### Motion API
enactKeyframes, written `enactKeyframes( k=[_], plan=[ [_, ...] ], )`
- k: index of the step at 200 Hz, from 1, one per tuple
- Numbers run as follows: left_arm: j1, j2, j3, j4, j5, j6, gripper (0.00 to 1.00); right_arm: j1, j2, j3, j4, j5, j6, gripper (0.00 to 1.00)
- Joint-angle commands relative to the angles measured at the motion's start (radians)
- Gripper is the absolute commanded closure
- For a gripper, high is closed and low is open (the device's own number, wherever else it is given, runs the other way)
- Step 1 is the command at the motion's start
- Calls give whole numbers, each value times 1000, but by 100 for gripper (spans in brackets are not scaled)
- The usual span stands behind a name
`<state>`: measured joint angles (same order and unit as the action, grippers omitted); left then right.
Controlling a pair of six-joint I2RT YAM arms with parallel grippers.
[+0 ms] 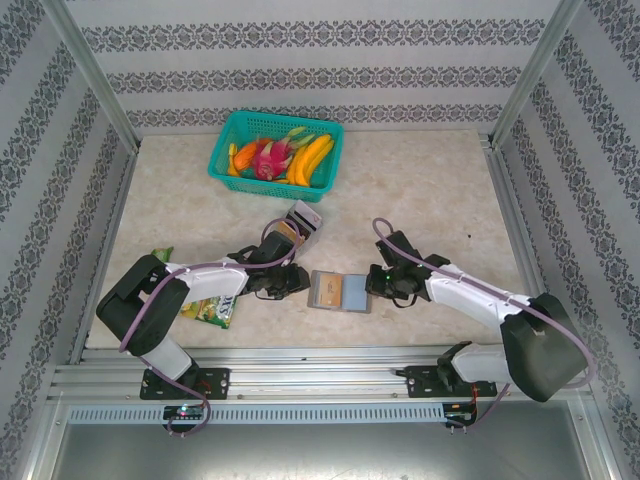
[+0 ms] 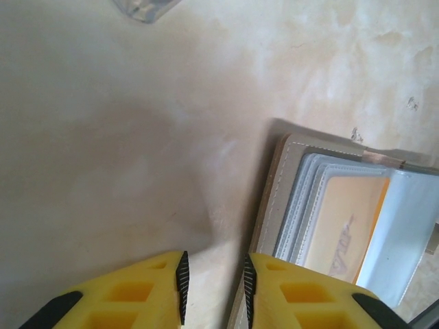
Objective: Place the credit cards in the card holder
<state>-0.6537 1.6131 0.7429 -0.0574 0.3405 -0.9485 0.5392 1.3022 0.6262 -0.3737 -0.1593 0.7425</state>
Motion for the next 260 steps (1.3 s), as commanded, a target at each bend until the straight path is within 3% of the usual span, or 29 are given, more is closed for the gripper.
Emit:
enactKeyframes(
  k=[1,32,113,260],
  plan=[
    [-15,7,27,-12,21,21,68,-23,39,-26,23,-14,26,88],
    [-16,18,38,-2,40,20,64,-74,67,-60,28,-22,34,89],
    [-18,62,62,14,92,25,54,-87,161,-53,13,-24,33,91],
    [-46,123,109,87,198,19,70,-84,195,-48,34,-41,14,90]
  ],
)
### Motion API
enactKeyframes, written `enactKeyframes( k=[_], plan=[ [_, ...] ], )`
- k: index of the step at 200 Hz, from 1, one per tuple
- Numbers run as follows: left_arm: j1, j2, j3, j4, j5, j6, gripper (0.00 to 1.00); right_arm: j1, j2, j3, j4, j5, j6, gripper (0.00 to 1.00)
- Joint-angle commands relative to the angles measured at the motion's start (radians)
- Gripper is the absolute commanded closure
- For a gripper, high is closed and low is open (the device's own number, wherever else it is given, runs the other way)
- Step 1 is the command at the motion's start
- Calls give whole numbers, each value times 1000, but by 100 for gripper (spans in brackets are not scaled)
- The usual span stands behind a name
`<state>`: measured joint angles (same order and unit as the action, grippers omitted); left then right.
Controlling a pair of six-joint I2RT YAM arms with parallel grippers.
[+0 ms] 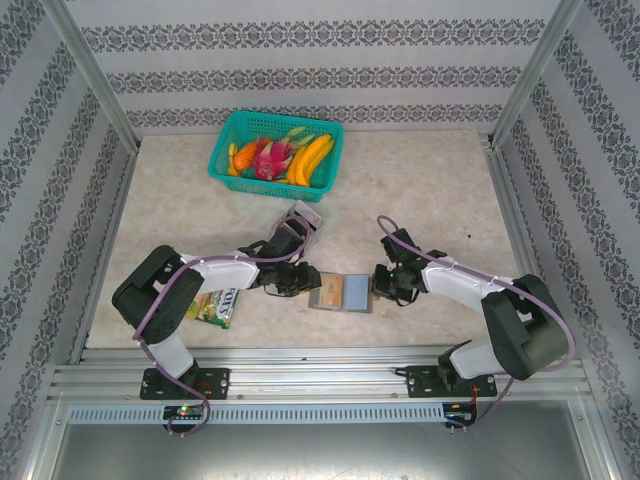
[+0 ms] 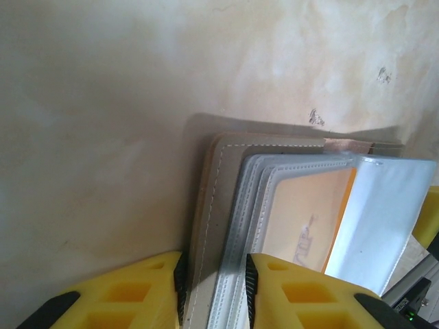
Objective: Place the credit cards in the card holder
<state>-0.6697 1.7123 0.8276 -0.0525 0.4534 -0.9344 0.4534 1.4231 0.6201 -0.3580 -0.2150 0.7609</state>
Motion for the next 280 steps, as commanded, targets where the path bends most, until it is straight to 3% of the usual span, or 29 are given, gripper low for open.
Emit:
enactKeyframes(
  k=[1,82,134,145,165,187,229,280],
  plan=[
    [-30,24,23,86,86,4,70,2,74,-42,19,15,-5,90],
    [-30,-67,8,172,102,-38,74,2,92,-45,28,17,-2,90],
    [-31,-50,2,203,128,-49,74,4,98,-37,27,12,-7,90],
    [-29,-47,5,202,128,-49,78,5,97,-36,29,11,-7,90],
    [-30,-62,9,159,78,-46,92,3,87,-31,28,3,-9,90],
    [-28,-116,21,31,-35,-11,99,5,64,-24,3,26,-12,90],
    [-28,-200,28,-106,-120,37,100,7,-2,-8,-117,192,-3,88],
    [-28,-226,44,-155,-135,63,100,46,-52,33,-148,229,-12,83]
  ],
)
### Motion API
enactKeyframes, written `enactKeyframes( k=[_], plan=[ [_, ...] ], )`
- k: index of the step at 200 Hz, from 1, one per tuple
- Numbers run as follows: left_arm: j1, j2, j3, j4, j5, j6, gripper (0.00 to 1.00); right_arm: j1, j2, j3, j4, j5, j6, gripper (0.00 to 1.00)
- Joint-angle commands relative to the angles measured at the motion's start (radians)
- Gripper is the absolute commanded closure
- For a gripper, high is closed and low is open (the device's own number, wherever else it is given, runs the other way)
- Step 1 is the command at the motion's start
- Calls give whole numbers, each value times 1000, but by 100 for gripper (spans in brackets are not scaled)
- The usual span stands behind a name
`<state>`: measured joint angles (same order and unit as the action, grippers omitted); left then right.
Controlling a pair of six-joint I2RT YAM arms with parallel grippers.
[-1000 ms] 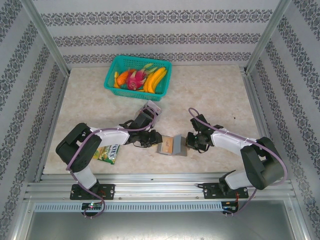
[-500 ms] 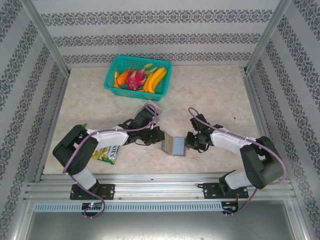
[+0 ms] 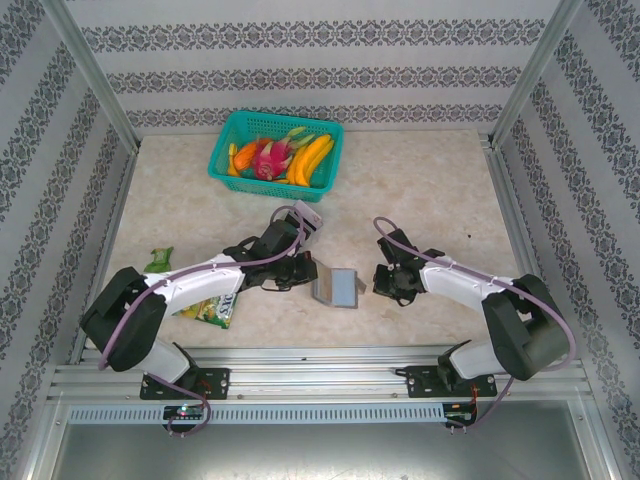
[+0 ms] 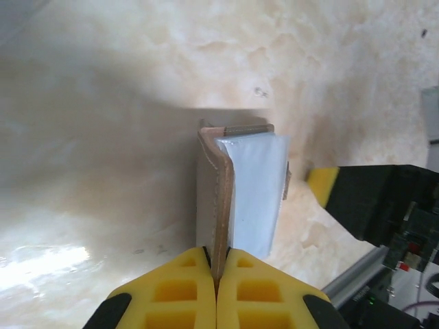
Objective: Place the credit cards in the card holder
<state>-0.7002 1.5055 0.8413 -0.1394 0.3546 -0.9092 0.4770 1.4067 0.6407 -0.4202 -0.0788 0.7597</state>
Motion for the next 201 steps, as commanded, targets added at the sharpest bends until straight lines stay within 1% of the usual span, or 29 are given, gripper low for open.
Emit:
enactKeyframes(
  k=[1,7,19,29,39,50,62,83,107,124,145,172,190,201],
  plan=[
    [2,-19,31,-68,-35,39,100,24,-39,13,-82,92,-13,83],
    [2,-19,34,-71,-34,39,100,35,-54,15,-64,77,-22,81],
    [3,-20,39,-72,-33,39,100,57,-76,22,-19,32,-37,74],
    [3,-19,40,-72,-33,41,100,71,-75,32,26,-25,-45,68],
    [3,-18,43,-74,-34,42,100,97,-61,50,56,-48,-44,63],
    [2,-17,43,-75,-32,43,100,128,-34,75,72,-44,-54,59],
    [3,-18,41,-77,-32,43,100,155,11,118,43,-4,-56,57],
    [2,-24,34,-72,-33,37,100,197,88,177,-8,57,-80,56],
    [2,-28,27,-71,-35,36,100,228,153,225,-23,74,-98,55],
    [2,-29,27,-72,-34,38,100,244,194,261,-84,158,-86,55],
    [4,-31,23,-72,-34,36,100,250,234,278,-100,185,-96,54],
    [2,-33,25,-79,-39,38,100,255,243,292,-151,240,-90,60],
    [3,-41,23,-84,-49,38,100,255,211,280,-174,260,-78,65],
    [2,-44,24,-91,-55,38,100,253,189,261,-180,263,-63,66]
  ],
)
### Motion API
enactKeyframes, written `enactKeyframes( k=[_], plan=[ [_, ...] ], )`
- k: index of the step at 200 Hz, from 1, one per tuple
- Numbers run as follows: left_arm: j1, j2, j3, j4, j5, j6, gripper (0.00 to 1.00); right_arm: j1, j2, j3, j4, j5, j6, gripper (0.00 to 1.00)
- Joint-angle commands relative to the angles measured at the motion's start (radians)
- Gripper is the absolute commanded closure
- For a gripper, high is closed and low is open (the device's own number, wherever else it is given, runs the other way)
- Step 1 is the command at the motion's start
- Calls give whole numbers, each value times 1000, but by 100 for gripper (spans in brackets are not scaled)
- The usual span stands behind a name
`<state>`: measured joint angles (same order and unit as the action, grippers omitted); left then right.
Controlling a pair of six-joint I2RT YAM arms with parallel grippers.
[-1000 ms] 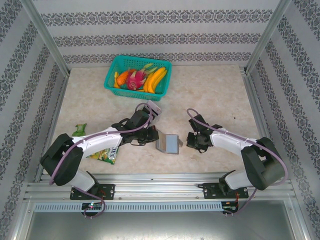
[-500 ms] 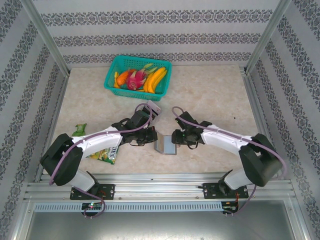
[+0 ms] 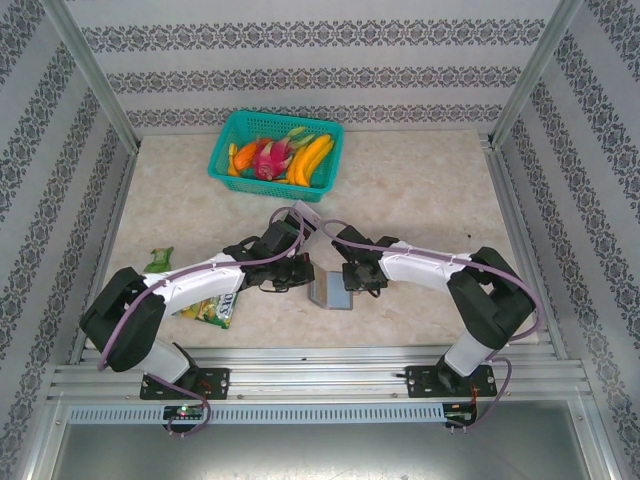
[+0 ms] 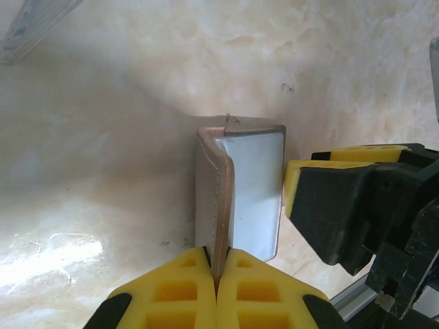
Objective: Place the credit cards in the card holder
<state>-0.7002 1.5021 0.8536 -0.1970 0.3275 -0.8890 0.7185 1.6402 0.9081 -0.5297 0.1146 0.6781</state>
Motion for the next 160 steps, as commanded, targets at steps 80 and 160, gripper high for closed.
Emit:
enactKeyframes(
  k=[80,160],
  plan=[
    [2,-17,68,-67,-14,47,96,-103,-180,-196,149,-201,94,99],
    [-74,188,267,-92,112,93,69,-202,-263,-310,319,-372,125,100]
  ],
)
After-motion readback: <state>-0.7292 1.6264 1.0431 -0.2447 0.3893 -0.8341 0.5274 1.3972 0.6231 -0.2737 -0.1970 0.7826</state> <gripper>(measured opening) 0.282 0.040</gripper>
